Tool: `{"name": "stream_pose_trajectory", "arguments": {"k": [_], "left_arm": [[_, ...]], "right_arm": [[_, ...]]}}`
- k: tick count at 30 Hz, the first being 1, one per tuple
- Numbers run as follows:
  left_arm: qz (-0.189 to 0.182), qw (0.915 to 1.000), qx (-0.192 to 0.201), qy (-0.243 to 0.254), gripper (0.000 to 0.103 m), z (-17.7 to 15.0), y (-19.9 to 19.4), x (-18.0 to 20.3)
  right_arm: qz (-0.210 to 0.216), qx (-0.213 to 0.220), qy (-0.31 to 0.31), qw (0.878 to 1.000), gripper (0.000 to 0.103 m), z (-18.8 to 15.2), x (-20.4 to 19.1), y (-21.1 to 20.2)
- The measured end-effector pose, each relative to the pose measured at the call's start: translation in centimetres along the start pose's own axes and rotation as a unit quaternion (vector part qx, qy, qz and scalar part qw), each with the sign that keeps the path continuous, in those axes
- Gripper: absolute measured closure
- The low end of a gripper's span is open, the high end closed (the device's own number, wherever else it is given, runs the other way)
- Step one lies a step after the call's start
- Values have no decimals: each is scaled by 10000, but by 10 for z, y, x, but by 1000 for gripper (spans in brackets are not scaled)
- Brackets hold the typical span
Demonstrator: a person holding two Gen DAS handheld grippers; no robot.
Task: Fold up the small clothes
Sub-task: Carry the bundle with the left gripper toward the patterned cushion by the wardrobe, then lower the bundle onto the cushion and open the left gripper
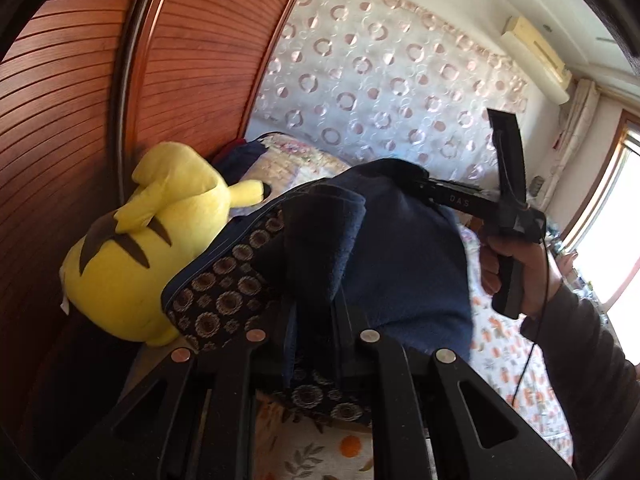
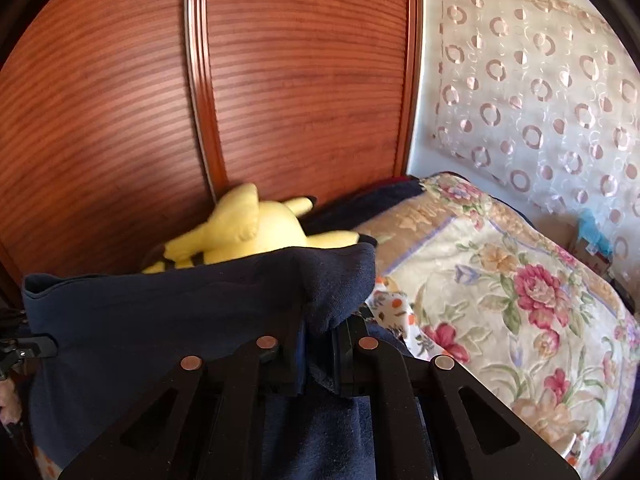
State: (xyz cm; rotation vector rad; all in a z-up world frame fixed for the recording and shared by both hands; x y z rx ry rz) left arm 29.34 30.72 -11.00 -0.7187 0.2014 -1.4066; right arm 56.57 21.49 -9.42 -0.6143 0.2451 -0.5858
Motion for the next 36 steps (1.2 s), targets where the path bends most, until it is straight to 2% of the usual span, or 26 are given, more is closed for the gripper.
{"name": "stream_pose_trajectory", "arguments": {"k": [3, 5, 7, 8, 10, 14, 16, 18, 21, 24, 29, 33, 36], "left_arm": [[79, 9997, 6, 226, 88, -2, -6, 5], [178, 9990, 40, 416, 83, 0, -11, 8], [272, 9984, 111, 478, 74, 6, -18, 6], [310, 9980, 178, 517, 71, 9, -22, 6], [352, 9971, 367, 560, 55, 18, -35, 7], [439, 9946, 524, 776, 49, 35, -41, 15], [376, 9948, 344, 877, 35, 37, -27, 24], [383, 9936, 158, 1054, 34, 33, -9, 30], [614, 9899, -112, 1276, 24, 20, 14, 31], [634, 9903, -260, 1205, 24, 7, 24, 29], [641, 9922, -236, 1044, 24, -1, 24, 29], [719, 9906, -151, 1150, 24, 0, 13, 38], [599, 9909, -105, 1201, 24, 1, 3, 46]], "right_arm": [[-321, 18, -81, 9995, 78, 5, 0, -2], [-564, 190, -75, 9982, 58, 11, 4, -10], [-712, 462, -95, 9963, 46, 18, 6, -22], [-738, 592, -116, 9955, 43, 21, 5, -28], [-616, 739, -140, 9953, 43, 22, 0, -40], [-62, 606, -98, 9981, 43, 6, -13, -44], [-16, 439, -83, 9990, 43, -4, -7, -33], [-74, 331, -45, 9994, 43, -11, 0, -26], [9, 186, 147, 9997, 43, -16, 9, -19], [26, 116, 231, 9997, 43, -15, 11, -13], [52, 96, 321, 9994, 43, -25, -2, -18], [-6, 198, 438, 9988, 43, -33, -2, -36], [-91, 314, 504, 9982, 43, -37, -6, -57]]}}
Point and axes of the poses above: each gripper's, at about its wrist camera, not at the fingertips, and y roughly the way its jaws point, x to its right, z to its top, the point moved 9 cm from there along y, roughly the way its jaws point, and after that the axes turned 7 degrees about y, right-handed, at the moved point
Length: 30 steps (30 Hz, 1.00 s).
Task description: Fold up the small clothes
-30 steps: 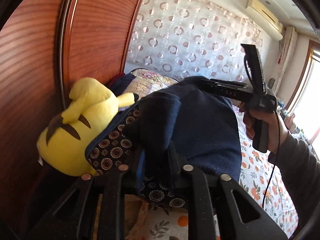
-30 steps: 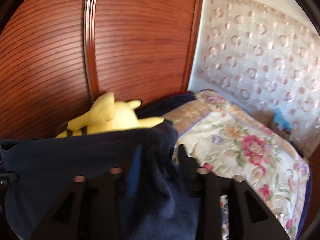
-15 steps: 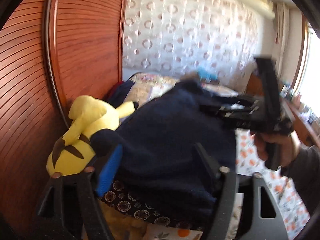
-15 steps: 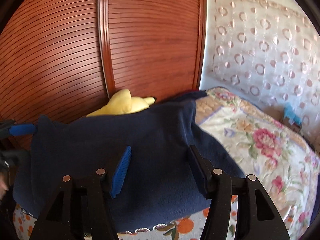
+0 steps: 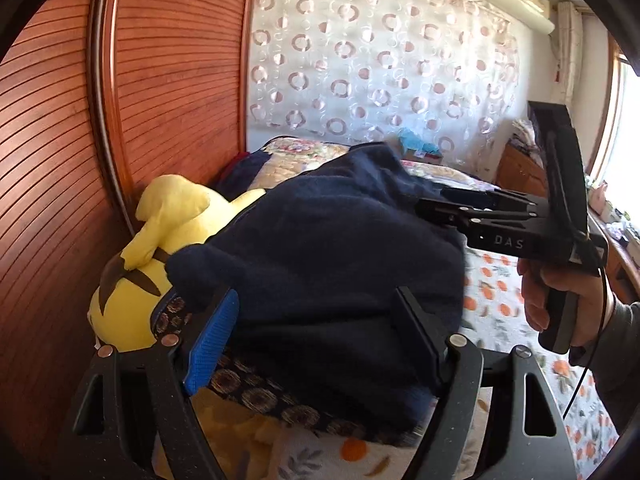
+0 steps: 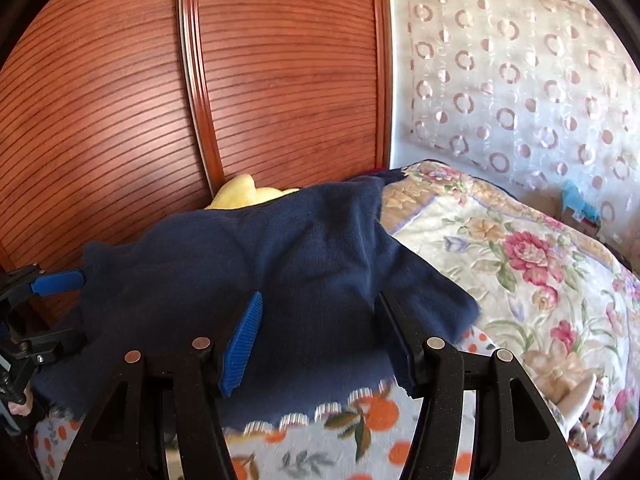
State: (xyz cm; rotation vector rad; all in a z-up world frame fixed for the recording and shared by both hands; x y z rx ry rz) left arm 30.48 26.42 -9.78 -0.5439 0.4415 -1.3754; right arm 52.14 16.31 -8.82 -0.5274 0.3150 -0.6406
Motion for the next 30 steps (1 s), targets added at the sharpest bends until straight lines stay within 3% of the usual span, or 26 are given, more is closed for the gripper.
{"name": "stream_pose_trajectory", "arguments": {"k": [9, 18, 24, 27, 30], "left_arm": [[-74, 9987, 271, 426, 24, 3, -44, 48], [-205, 9954, 474, 808, 24, -2, -85, 123], [-362, 9922, 605, 1032, 24, -4, -110, 172], [-344, 9905, 697, 1135, 24, -6, -124, 193], [-441, 9888, 772, 1195, 24, -7, -135, 210]], "right_arm": [[-388, 446, 330, 9977, 43, -35, -8, -102], [-1117, 807, 656, 9883, 41, -102, -20, -239], [-1610, 1021, 861, 9779, 32, -142, -36, -317], [-1831, 1149, 908, 9721, 23, -153, -48, -349], [-1868, 1298, 981, 9688, 17, -163, -61, -375]]}}
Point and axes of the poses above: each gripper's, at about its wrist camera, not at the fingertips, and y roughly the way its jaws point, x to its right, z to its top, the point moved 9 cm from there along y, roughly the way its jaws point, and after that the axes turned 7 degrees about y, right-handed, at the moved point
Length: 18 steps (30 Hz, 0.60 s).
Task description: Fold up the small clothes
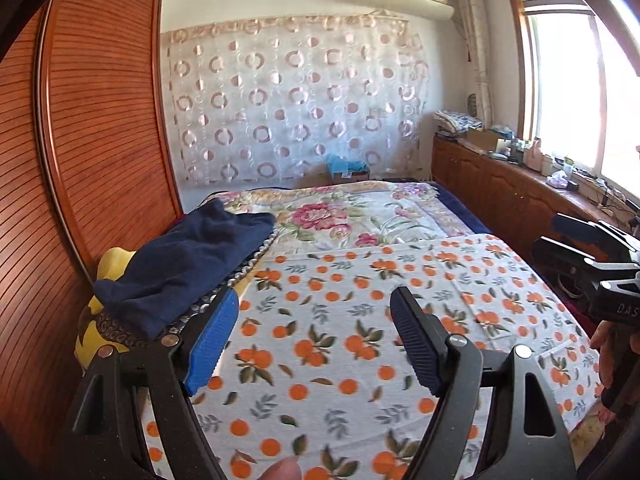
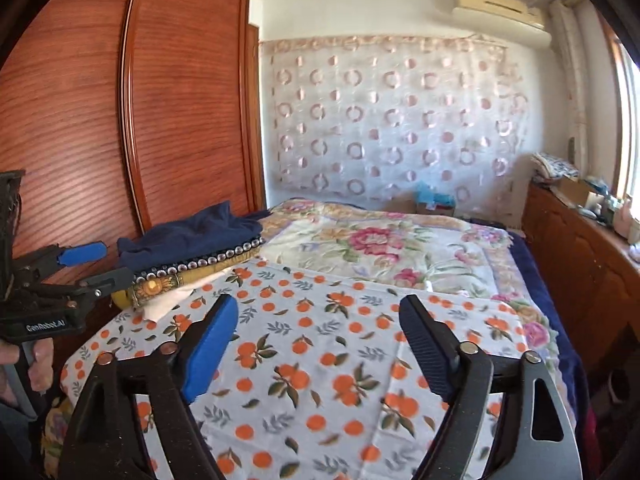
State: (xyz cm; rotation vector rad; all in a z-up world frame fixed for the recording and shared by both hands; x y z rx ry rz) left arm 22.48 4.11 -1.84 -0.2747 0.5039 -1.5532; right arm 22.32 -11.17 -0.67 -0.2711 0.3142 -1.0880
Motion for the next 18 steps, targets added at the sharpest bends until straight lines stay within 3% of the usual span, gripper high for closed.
{"name": "stream_pose_trajectory", "arguments": {"k": [6, 18], "left_arm": [[-150, 9997, 144, 89, 24, 10, -17, 33], [-322, 9985, 413, 142, 24, 28, -52, 70]], "right_arm": [[-317, 206, 120, 9992, 17, -11, -2, -53], [-582, 498, 525, 9957, 17, -26, -16, -102]]}}
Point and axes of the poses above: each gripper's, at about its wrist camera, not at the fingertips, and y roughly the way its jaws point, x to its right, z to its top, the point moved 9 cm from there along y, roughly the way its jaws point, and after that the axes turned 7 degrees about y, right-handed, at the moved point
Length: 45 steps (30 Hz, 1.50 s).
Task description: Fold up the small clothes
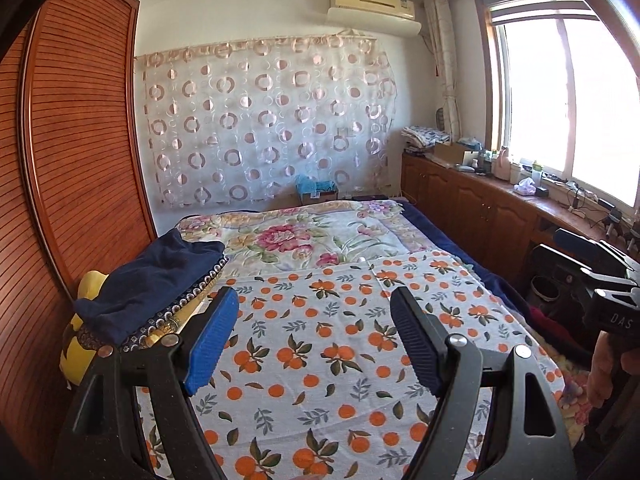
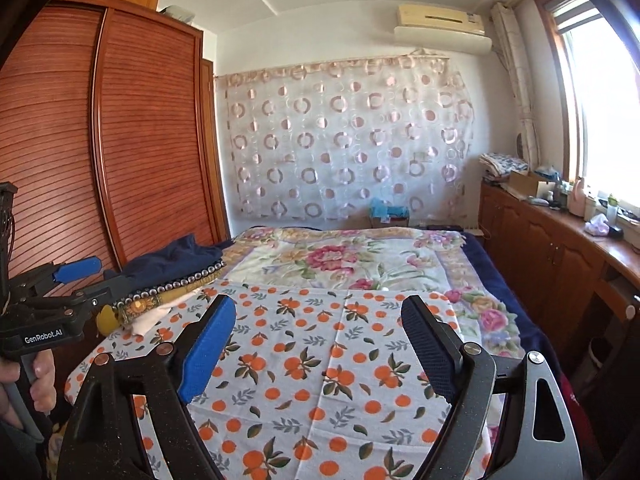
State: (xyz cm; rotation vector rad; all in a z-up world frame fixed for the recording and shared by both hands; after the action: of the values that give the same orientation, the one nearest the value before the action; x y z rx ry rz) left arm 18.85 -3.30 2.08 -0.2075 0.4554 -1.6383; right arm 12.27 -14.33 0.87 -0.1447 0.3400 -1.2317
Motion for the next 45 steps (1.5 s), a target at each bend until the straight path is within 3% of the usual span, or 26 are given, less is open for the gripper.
{"name": "stream_pose_trajectory", "arguments": {"k": [45], "left_arm": [[95, 9998, 76, -158, 24, -3, -13, -8]], "right_arm": [[105, 83, -26, 9999, 17, -10, 32, 1]]}}
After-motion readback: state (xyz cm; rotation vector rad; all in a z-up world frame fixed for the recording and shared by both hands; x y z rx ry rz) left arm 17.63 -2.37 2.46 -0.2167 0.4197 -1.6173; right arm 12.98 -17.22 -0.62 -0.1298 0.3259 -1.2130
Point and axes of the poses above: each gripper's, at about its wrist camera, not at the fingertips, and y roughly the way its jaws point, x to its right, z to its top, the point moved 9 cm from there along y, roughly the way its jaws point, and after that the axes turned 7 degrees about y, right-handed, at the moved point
